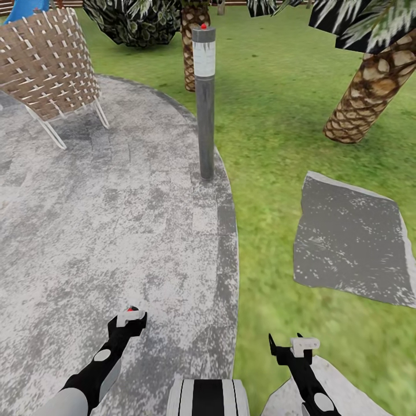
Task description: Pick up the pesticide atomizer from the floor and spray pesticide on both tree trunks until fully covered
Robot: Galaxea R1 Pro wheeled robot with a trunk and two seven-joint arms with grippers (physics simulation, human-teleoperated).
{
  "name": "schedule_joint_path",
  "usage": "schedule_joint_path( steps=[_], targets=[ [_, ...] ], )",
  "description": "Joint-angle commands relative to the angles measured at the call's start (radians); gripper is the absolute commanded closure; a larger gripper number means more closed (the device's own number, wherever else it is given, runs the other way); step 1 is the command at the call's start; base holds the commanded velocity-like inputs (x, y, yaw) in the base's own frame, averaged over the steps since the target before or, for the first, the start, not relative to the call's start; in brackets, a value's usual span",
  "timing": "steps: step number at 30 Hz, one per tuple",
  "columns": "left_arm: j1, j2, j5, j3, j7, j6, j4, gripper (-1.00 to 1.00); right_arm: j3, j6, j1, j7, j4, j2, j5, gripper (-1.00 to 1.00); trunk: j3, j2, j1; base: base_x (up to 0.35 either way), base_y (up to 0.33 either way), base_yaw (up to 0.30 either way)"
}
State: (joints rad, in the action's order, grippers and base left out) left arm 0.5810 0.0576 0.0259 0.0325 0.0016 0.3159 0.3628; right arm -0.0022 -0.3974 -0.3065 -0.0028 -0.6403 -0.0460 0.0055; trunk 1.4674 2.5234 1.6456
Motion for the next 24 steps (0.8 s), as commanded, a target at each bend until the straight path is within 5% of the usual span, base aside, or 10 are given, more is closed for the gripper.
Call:
schedule_joint_path(
  steps=[1,13,14,24],
  targets=[
    [0.0,0.0,0.003,0.0,0.0,0.003,-0.001,-1.0,0.0,-0.003,0.0,0.0,0.001,0.0,0.001,-1.0,0.0,0.0,0.0,0.0,0.0,0.0],
    [0.0,0.0,0.002,0.001,0.001,0.003,0.0,-1.0,0.0,-0.003,-0.001,0.0,0.001,0.0,0.001,-1.0,0.0,0.0,0.0,0.0,0.0,0.0],
    [0.0,0.0,0.002,0.001,0.001,0.003,0.0,1.0,0.0,-0.003,0.0,0.0,0.001,0.0,0.001,-1.0,0.0,0.0,0.0,0.0,0.0,0.0],
    [0.0,-0.001,0.002,0.001,0.001,0.003,0.001,1.0,0.001,-0.003,0.0,0.0,0.002,0.0,0.001,-1.0,0.0,0.0,0.0,0.0,0.0,0.0]
  ],
)
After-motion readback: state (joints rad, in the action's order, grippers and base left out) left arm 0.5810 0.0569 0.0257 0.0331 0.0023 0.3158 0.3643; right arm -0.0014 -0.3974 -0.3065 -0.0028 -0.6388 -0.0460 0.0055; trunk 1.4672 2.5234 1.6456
